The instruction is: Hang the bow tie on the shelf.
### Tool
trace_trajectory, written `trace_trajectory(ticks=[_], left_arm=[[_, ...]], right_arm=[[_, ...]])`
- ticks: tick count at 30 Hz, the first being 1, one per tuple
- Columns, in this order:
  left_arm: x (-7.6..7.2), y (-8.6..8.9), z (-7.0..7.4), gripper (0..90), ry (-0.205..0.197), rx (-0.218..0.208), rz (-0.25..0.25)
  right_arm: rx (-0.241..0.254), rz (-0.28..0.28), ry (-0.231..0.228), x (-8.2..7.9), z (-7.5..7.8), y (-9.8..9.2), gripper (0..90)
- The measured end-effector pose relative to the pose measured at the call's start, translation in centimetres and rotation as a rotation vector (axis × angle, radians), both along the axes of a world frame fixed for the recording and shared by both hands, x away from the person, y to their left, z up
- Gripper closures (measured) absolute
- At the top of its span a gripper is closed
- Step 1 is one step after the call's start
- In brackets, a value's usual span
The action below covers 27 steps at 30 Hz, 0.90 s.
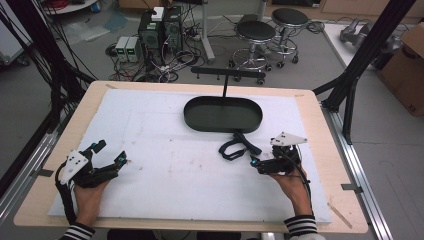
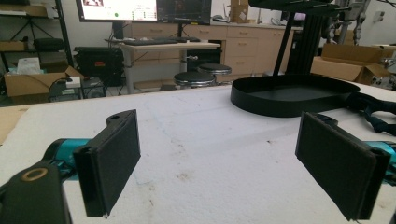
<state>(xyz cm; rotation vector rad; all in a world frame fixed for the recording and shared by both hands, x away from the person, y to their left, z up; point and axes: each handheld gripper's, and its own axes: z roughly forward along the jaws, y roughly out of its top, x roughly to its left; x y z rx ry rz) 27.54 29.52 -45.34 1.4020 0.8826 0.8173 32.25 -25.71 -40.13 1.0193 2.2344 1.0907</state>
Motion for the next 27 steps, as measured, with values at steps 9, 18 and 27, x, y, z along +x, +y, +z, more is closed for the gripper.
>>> trace_trajectory(ticks=[9,18,27], left_arm=[[0.0,0.0,0.0,14.3,0.0,0.0,0.0],[0.0,0.0,0.0,14.4,-0.001,0.004,0.0],[0.0,0.0,0.0,14.4,0.001,0.002,0.0]], right_arm=[[-0.093,0.029,0.052,1.5,0.0,0.7,4.4],[-0.139,0.065,0.137,3.1,-0.4,1.8,5.0],[-0.18,0.088,0.188,4.2,-1.1,2.2,17.1]])
